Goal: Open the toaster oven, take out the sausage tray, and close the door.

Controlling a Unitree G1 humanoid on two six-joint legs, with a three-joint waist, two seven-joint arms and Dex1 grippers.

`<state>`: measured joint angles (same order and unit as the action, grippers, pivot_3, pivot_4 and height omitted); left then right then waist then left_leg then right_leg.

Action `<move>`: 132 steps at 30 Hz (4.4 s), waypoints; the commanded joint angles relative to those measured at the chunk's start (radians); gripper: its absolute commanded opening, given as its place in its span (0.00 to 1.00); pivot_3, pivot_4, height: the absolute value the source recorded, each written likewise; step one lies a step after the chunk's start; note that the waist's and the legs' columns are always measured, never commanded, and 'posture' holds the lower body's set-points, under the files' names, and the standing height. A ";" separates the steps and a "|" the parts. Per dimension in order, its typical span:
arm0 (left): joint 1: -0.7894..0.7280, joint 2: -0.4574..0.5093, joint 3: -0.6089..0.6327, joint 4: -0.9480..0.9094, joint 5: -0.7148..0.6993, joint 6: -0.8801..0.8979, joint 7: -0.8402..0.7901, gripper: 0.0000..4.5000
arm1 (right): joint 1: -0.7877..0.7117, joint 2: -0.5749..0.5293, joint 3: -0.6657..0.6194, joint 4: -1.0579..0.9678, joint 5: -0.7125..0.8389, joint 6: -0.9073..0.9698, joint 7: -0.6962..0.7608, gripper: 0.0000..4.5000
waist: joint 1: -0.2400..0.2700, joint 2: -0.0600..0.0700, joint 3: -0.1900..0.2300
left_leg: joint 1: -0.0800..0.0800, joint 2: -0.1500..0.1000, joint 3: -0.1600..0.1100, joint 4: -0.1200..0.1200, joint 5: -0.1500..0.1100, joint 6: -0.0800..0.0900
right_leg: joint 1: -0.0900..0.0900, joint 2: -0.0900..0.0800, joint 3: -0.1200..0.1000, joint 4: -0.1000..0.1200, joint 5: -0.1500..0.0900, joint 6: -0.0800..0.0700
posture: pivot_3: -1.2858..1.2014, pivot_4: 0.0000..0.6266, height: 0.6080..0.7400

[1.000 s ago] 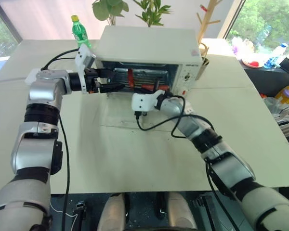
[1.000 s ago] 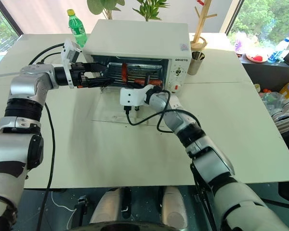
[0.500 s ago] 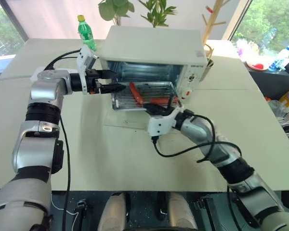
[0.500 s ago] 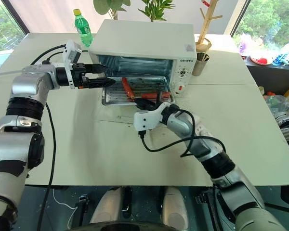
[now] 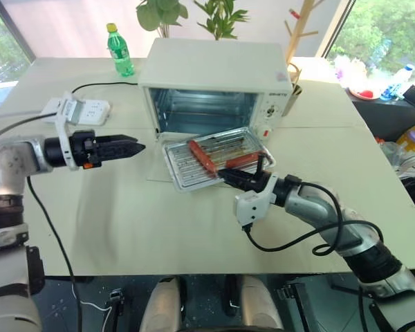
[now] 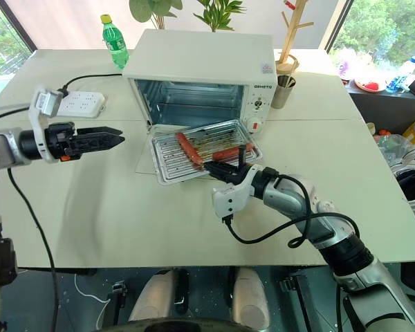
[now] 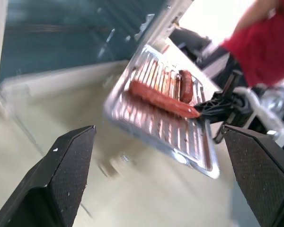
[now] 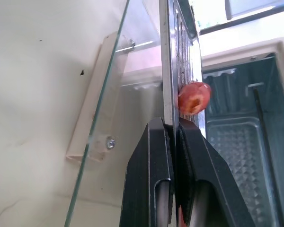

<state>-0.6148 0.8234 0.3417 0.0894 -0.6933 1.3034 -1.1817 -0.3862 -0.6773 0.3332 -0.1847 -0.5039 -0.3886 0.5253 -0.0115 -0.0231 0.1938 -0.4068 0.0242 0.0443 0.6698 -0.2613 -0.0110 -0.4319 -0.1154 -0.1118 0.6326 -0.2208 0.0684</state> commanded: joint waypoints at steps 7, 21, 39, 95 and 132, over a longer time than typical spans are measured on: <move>0.136 -0.312 0.282 -0.206 -0.282 0.311 0.432 1.00 | -0.021 0.004 -0.041 -0.022 0.047 -0.096 -0.010 0.01 | 0.002 -0.001 -0.001 | 0.001 0.000 0.000 0.001 0.003 -0.005 | 0.002 0.000 0.000 0.000 0.000 0.000 | 0.52 0.24 0.82; 0.142 -0.566 0.261 -0.170 -0.678 0.311 0.947 0.88 | 0.002 0.006 -0.039 -0.030 0.067 -0.137 0.020 0.00 | 0.003 -0.001 -0.001 | 0.005 0.000 0.000 0.000 0.004 -0.006 | 0.004 -0.001 0.001 0.000 0.000 0.000 | 0.52 0.24 0.82; 0.284 -0.367 -0.056 -0.118 -1.268 -0.041 1.322 0.00 | 0.031 -0.005 -0.080 -0.044 0.089 -0.095 0.051 0.17 | 0.009 -0.002 -0.001 | 0.006 0.000 -0.001 0.000 0.004 -0.007 | 0.005 -0.001 0.001 0.000 0.000 0.000 | 0.52 0.24 0.82; 1.252 -0.545 0.374 -0.671 -1.279 -0.692 1.176 0.00 | -0.182 0.175 -0.332 0.268 0.822 0.777 0.328 0.47 | 0.023 0.000 -0.002 | 0.007 0.003 0.006 -0.001 -0.006 0.009 | 0.004 0.002 0.006 -0.007 -0.005 -0.009 | 0.52 0.24 0.82; 0.091 -0.192 -0.325 0.276 -0.779 0.076 0.704 0.00 | 0.522 -0.121 -0.702 -0.415 1.089 1.037 0.331 0.99 | 0.046 0.000 -0.002 | 0.003 0.000 0.005 -0.001 -0.005 0.007 | 0.002 0.002 0.002 -0.006 -0.002 -0.005 | 0.52 0.24 0.82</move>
<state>-0.4975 0.6333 0.0131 0.3557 -1.5180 1.3747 -0.4160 0.1305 -0.8033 -0.3328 -0.5596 0.5653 0.6495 0.8694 0.0346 -0.0230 0.1920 -0.4040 0.0237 0.0490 0.6683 -0.2664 -0.0037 -0.4296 -0.1133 -0.1099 0.6266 -0.2232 0.0636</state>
